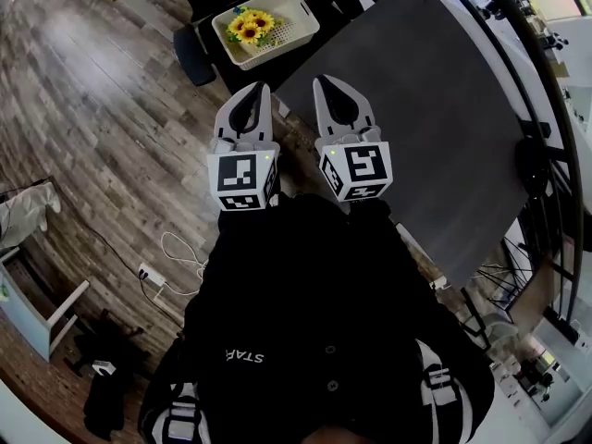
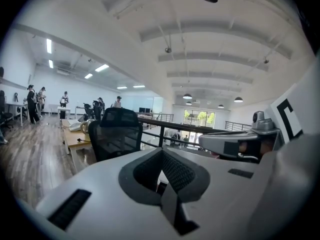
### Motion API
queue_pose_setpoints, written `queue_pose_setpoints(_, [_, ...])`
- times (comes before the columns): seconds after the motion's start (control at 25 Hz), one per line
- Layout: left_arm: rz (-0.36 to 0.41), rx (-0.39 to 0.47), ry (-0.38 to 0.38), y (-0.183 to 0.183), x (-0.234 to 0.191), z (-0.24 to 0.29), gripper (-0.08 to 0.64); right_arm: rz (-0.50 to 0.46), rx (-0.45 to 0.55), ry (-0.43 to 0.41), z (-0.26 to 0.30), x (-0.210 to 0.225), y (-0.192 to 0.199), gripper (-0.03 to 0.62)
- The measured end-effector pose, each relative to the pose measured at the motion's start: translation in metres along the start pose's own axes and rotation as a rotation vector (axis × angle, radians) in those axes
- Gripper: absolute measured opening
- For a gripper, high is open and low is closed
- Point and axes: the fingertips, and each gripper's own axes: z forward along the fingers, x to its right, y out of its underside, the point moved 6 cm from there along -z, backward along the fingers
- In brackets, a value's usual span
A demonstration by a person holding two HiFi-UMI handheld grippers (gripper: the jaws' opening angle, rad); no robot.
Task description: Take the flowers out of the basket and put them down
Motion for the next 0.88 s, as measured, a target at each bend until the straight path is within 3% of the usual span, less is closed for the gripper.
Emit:
queue_pose_setpoints(0.56, [-0.056, -0.059, 0.009, -0.02, -0.126, 0.111, 0.003, -0.016, -0.11, 0.045, 0.165, 0.02, -0.018, 0.012])
queue_pose_setpoints(0.88, [-0.059, -0.116, 0.022, -0.016, -0.159, 0.154, 0.003, -0.02, -0.166, 0.058, 0.211, 0.031, -0.012, 0.012])
